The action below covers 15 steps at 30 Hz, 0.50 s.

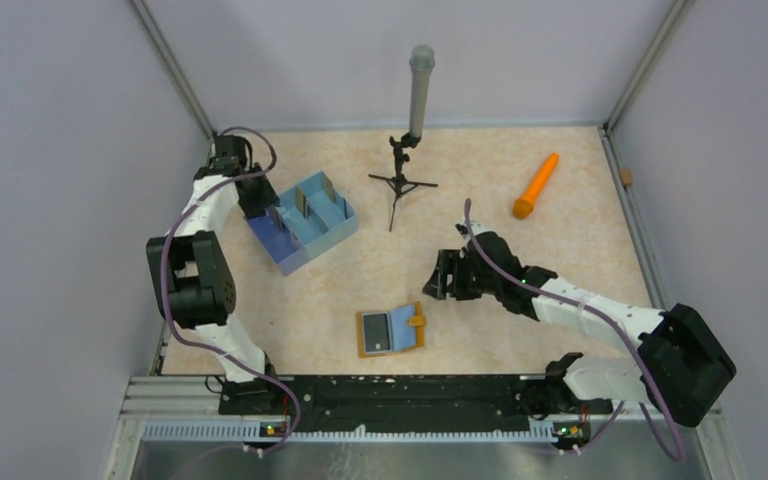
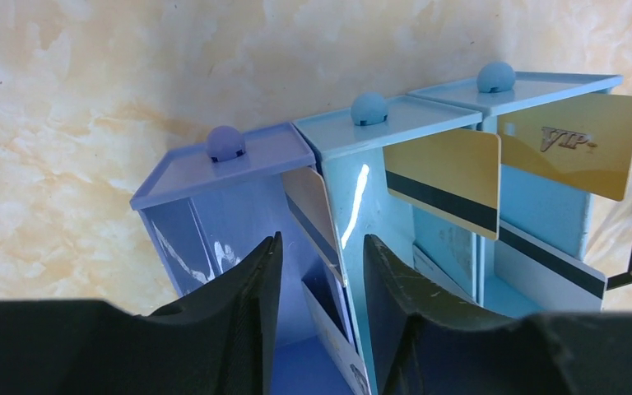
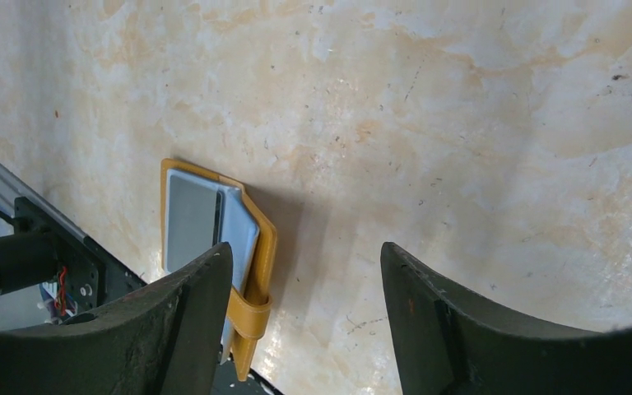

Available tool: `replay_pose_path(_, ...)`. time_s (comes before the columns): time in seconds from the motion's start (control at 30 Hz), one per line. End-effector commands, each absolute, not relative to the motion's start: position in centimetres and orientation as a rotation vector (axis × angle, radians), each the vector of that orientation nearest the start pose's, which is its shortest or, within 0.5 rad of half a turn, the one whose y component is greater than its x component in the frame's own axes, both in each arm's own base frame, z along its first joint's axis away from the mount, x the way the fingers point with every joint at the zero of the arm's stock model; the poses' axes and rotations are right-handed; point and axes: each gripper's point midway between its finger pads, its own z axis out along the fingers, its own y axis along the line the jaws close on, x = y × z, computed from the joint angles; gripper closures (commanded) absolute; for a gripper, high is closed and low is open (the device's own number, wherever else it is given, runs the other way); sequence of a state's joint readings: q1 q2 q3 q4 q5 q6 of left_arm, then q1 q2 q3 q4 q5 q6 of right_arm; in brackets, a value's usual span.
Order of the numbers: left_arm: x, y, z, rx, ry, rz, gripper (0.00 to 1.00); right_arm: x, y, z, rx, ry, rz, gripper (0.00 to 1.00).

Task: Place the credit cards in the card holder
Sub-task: Pick up the credit card from the storage box.

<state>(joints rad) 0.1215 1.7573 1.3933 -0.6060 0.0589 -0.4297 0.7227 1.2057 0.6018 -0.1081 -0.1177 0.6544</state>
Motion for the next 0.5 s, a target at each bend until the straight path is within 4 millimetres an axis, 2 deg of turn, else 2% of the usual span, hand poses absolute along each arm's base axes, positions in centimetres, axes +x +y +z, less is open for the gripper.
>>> replay_pose_path(0.0,44.1,2.7,13.0,-0.644,2.417,-0.191,0.57,22.0,25.2,8.9,-0.152,2.384,0.850,0.35)
replay_pose_path(0.47,43.5,2.9,11.8,-0.642,2.457,-0.169,0.72,21.9,25.5,8.5,-0.146,2.399,0.867,0.36)
